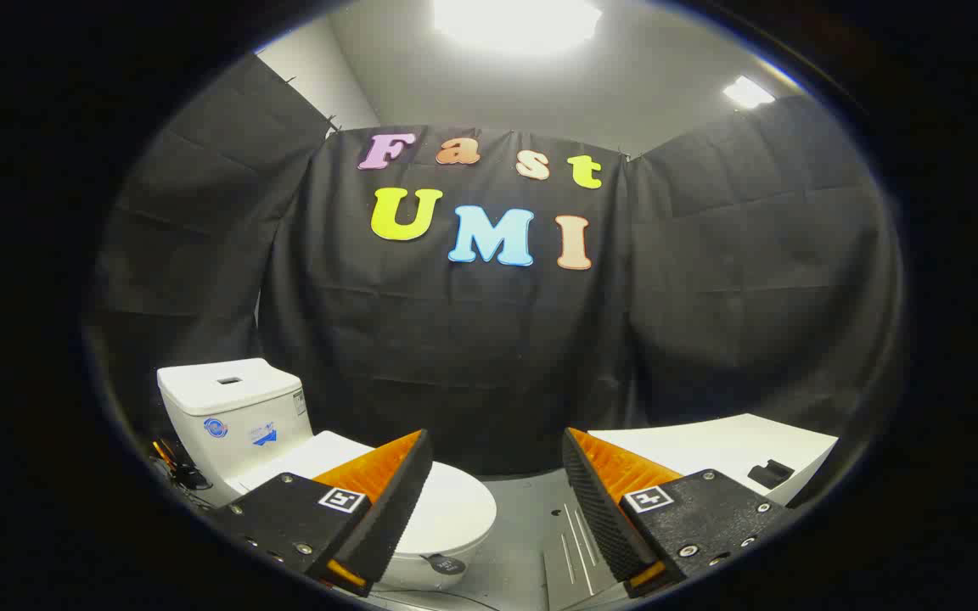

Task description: Open the toilet lid.

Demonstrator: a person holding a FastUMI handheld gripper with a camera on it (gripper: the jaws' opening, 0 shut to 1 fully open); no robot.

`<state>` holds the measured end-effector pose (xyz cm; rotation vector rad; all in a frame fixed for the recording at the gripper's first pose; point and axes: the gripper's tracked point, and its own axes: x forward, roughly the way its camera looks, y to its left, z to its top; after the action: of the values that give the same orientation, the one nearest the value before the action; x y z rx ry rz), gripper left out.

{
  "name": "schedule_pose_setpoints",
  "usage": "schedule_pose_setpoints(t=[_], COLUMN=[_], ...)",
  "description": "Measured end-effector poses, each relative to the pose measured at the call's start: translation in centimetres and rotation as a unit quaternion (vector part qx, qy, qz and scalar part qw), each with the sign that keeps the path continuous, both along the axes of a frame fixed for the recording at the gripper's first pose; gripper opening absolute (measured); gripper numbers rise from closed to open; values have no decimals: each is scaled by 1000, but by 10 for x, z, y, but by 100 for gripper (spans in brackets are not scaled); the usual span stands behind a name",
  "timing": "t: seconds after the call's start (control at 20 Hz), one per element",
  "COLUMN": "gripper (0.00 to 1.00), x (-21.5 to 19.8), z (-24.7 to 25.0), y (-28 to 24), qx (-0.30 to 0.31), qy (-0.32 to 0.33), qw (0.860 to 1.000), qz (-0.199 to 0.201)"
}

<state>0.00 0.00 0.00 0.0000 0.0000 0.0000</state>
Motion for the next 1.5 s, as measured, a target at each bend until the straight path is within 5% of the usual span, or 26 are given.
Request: schedule_pose_setpoints(t=[0.75,1.2,1.5], gripper=[95,95,95], x=[0,15,30], z=[1,7,-9], y=[-2,4,14], qx=[0,62,164], qy=[-5,-19,-15], qw=[1000,998,986], qz=[-5,-4,-5])
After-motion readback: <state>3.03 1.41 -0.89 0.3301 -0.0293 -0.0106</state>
